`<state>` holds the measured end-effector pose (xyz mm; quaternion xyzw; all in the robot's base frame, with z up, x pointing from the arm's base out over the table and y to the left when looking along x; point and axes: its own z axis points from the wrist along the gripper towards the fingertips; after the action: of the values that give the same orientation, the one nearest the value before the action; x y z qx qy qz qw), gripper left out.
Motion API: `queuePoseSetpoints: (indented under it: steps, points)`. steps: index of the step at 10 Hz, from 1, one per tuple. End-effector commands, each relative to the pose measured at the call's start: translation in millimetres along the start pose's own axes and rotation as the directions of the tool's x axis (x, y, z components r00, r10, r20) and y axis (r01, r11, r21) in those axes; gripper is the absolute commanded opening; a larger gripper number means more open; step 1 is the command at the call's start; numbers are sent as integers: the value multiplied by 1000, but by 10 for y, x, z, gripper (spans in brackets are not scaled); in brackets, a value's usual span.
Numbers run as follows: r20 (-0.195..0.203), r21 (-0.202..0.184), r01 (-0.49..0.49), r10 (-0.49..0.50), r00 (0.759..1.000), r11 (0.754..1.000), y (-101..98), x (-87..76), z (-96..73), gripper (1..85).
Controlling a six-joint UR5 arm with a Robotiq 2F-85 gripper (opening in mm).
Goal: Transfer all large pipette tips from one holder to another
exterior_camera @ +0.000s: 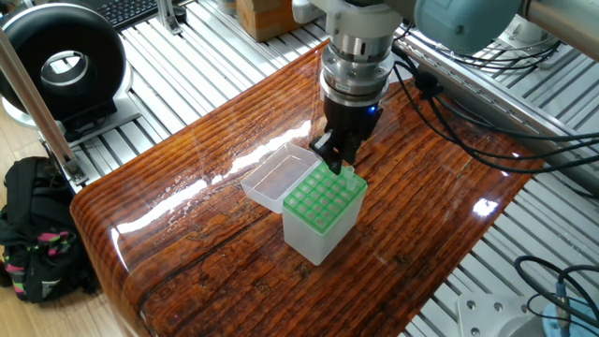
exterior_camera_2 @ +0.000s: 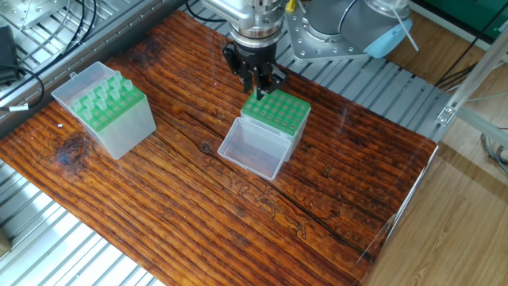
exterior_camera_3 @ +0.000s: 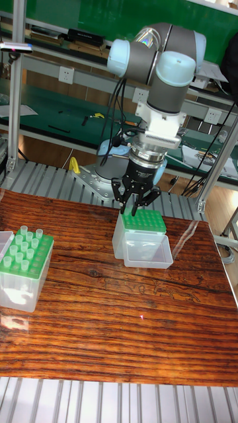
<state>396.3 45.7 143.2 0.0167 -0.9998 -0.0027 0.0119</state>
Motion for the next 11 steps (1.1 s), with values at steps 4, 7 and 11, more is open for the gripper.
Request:
queuePoseSetpoints:
  steps: [4,7,11]
  points:
    - [-9,-32,-2,1,1000,1000,44,82,-17,327]
    - [3,-45,0,0,1000,999,75,27,3,327]
    - [-11,-38,-3,2,1000,999,61,65,30,310]
